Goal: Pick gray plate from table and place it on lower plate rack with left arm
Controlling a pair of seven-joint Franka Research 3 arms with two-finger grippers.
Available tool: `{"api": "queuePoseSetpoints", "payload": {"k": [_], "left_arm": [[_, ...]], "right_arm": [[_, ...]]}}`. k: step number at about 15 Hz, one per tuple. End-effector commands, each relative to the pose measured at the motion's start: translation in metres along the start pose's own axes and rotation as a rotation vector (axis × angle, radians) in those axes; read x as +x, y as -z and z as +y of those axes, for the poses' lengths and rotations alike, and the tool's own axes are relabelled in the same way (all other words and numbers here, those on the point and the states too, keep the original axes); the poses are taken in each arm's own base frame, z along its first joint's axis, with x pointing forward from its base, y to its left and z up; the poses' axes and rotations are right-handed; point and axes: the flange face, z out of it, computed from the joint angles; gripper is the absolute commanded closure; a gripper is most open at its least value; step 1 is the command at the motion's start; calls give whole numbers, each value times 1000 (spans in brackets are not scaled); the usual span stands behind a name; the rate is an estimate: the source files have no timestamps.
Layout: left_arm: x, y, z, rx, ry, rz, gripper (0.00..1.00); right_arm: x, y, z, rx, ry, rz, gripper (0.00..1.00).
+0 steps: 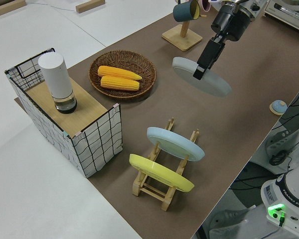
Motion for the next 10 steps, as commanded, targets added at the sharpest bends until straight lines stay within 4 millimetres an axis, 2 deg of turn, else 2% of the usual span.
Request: {"api": "queuePoseSetpoints", "payload": {"k": [1,5,8,10], "left_arm": [[-8,-18,35,189,69,7,1000],[-16,-22,80,384,137,15,1000],[-23,-24,98,445,178,28,1000],[-28,-34,110,495,197,54,1000]], "right_arm": [[-3,3,0,7,1,-6,11],[-3,3,-1,6,1,-6,11],[-3,3,-1,6,1,-6,11],[-2,3,0,7,-1,-5,13]]}}
